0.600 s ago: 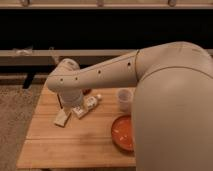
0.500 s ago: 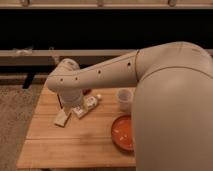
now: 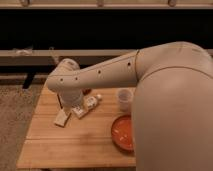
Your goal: Place the pepper in the ceramic bowl
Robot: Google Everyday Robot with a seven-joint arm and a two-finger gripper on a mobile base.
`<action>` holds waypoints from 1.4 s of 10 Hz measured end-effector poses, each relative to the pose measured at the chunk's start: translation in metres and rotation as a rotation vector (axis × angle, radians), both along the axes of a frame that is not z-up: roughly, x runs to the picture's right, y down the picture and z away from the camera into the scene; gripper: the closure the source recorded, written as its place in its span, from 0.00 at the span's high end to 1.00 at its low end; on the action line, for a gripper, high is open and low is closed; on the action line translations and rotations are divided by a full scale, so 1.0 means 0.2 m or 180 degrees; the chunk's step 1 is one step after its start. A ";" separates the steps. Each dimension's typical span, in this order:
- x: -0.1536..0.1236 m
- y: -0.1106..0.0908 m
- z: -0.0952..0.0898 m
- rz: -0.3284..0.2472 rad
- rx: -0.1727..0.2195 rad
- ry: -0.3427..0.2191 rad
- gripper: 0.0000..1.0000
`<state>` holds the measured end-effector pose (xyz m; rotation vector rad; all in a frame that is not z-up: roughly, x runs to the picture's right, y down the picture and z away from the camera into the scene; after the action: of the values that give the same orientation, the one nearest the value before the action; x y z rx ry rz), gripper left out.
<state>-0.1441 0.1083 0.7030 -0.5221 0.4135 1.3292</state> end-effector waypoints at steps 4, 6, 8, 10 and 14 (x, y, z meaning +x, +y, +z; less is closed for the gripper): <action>0.00 0.00 0.00 0.0000 0.0000 0.0000 0.65; 0.00 0.00 0.00 0.0000 0.0000 0.0000 0.65; 0.00 0.00 0.00 0.0000 0.0000 0.0000 0.65; 0.00 0.00 0.00 0.0013 -0.0004 -0.0003 0.65; -0.06 -0.17 0.24 0.0293 -0.0069 -0.0071 0.65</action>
<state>-0.1555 0.0749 0.7505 -0.5791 0.3898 1.4074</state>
